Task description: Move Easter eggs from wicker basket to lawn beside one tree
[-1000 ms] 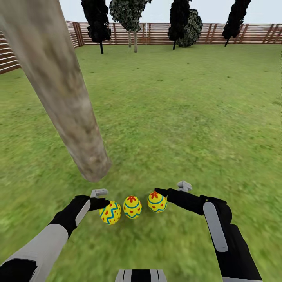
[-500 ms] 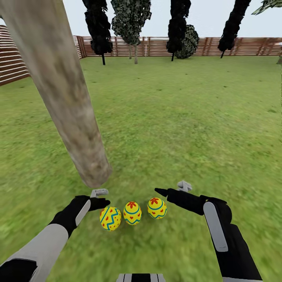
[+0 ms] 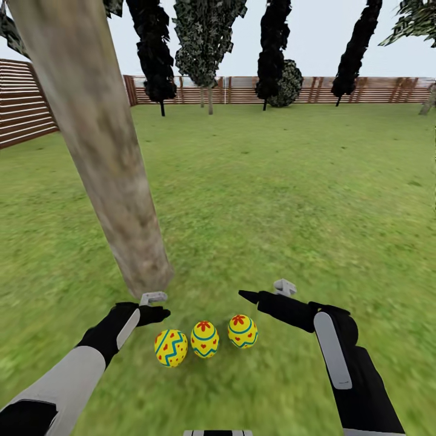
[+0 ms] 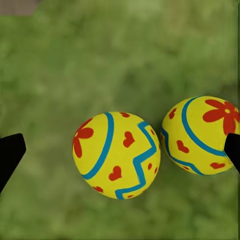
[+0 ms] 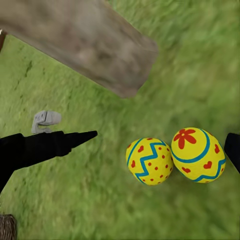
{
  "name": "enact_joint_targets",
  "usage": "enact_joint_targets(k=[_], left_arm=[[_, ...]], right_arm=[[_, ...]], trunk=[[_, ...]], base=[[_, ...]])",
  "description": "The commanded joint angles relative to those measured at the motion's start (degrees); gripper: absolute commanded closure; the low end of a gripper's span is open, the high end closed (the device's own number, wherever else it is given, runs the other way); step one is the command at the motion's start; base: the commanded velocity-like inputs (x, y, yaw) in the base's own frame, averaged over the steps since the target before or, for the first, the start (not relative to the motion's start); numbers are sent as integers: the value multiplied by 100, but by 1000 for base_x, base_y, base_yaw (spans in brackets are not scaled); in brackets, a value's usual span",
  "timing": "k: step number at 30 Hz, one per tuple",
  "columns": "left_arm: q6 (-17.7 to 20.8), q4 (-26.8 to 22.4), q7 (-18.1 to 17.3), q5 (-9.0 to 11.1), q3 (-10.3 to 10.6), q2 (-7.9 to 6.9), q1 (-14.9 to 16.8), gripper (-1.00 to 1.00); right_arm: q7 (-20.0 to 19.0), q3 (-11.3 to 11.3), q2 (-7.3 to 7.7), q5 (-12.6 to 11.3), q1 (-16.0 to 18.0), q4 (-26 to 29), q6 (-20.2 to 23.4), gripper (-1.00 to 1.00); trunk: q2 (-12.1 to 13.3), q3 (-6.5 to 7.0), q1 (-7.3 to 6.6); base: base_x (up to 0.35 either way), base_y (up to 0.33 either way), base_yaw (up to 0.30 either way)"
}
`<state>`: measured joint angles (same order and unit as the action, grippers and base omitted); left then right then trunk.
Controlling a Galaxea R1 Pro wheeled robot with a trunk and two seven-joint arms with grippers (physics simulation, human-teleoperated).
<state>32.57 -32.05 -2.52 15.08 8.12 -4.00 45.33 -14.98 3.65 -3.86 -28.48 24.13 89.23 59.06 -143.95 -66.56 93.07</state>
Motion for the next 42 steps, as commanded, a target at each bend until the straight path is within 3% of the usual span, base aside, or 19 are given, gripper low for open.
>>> enact_joint_targets(k=[1, 13, 30, 42], left_arm=[[21, -9, 6, 31, 32, -8, 2, -100], [49, 28, 1, 18, 32, -4, 2, -100], [670, 74, -39, 60, -44, -78, -49, -100], [714, 115, -5, 62, -47, -81, -84, -100]], right_arm=[[-58, 15, -11, 53, 4, 7, 28, -100], [-58, 7, -27, 53, 4, 15, 27, -100], [-58, 4, -28, 53, 4, -10, 22, -100], [-58, 4, -31, 53, 4, -11, 26, -100]], trunk=[[0, 18, -3], [16, 284, -34], [39, 660, -78], [55, 926, -109]], base=[[0, 0, 0], [0, 0, 0], [0, 0, 0], [0, 0, 0]])
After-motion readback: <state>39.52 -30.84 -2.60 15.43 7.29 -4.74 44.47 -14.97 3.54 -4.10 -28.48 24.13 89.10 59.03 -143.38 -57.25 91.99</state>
